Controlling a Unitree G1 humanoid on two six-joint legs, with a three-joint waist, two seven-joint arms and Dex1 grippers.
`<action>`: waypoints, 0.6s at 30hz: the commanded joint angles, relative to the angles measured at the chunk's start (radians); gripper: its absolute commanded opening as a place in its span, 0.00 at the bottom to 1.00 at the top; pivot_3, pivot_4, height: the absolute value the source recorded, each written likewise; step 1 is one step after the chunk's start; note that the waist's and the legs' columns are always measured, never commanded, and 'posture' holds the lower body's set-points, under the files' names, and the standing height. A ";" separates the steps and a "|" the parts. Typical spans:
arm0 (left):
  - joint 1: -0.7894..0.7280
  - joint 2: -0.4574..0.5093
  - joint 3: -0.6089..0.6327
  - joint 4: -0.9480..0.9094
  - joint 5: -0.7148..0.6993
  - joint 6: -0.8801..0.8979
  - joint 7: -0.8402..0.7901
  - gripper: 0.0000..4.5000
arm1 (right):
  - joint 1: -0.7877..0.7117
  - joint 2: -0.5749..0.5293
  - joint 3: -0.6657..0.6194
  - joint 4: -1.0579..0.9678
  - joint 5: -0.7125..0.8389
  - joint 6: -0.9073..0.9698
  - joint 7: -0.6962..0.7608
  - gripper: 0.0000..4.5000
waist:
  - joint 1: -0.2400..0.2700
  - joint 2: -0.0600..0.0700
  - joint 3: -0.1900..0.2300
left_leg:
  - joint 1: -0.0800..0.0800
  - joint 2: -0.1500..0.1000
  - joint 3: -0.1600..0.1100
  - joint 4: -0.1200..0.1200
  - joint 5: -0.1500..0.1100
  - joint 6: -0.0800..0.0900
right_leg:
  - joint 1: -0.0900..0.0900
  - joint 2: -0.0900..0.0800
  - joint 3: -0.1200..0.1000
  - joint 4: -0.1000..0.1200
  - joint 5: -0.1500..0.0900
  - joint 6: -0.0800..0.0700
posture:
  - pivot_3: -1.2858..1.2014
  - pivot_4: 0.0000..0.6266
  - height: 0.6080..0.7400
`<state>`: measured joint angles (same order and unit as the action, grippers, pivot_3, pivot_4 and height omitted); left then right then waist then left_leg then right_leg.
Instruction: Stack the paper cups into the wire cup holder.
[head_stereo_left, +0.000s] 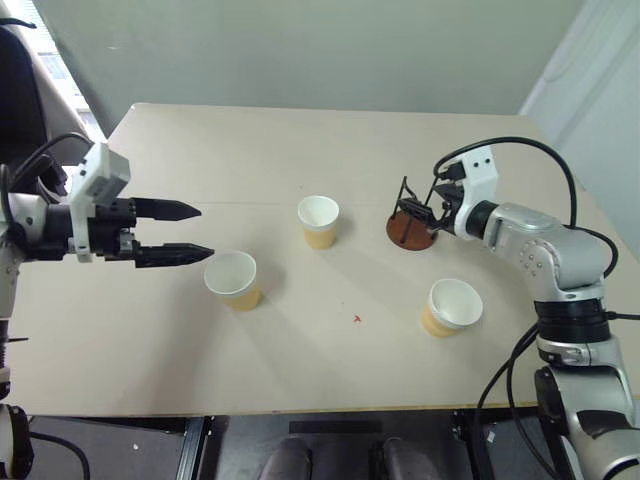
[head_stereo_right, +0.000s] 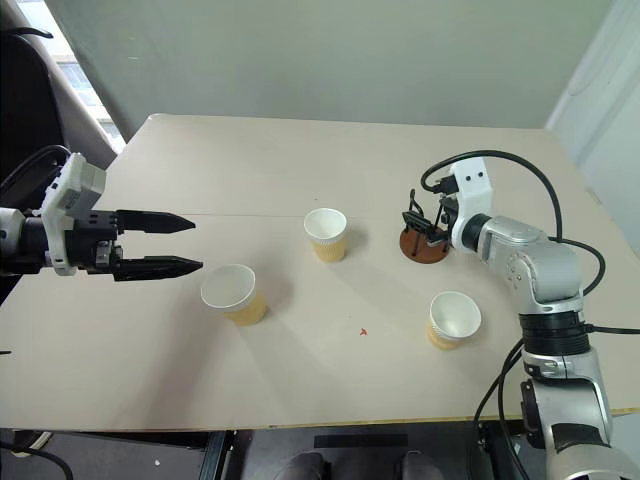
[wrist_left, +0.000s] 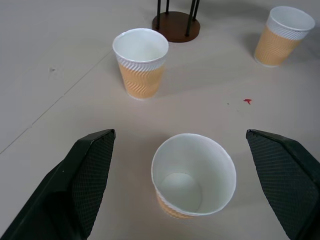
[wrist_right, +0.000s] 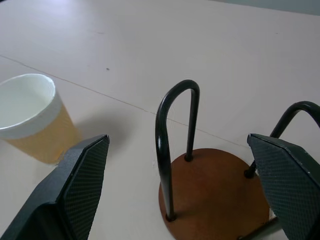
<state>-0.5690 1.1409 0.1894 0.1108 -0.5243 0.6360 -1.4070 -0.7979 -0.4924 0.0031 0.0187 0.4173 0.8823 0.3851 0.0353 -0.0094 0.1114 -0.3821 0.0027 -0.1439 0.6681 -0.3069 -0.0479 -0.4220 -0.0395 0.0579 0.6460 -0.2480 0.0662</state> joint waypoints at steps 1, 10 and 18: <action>0.007 0.012 0.046 -0.047 -0.026 0.008 0.018 1.00 | -0.024 0.012 0.025 0.014 -0.047 -0.056 0.020 1.00 | 0.000 0.000 0.000 | 0.000 0.000 0.000 0.000 0.000 0.000 | 0.000 0.000 0.000 0.000 0.000 0.000 | 0.52 0.24 1.00; 0.030 0.025 0.057 -0.054 -0.037 0.005 0.037 1.00 | -0.059 0.072 0.038 0.105 -0.112 -0.124 0.029 0.62 | 0.001 0.000 0.000 | 0.000 0.000 0.000 0.000 0.000 -0.001 | -0.001 0.000 0.000 0.000 0.000 0.000 | 0.52 0.24 1.00; 0.037 0.033 0.057 -0.053 -0.037 -0.001 0.045 1.00 | -0.047 0.080 0.046 0.103 -0.141 -0.137 0.062 0.01 | 0.003 0.000 0.000 | -0.001 0.000 0.000 -0.001 0.001 -0.001 | -0.001 0.000 0.000 0.000 0.000 -0.001 | 0.52 0.24 1.00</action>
<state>-0.5274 1.1534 0.2035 0.0845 -0.5510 0.6405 -1.3650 -0.8339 -0.4108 0.0572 0.1508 0.2789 0.7622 0.4319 0.0384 -0.0094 0.1114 -0.3828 0.0027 -0.1445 0.6672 -0.3063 -0.0495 -0.4226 -0.0395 0.0576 0.6463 -0.2475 0.0654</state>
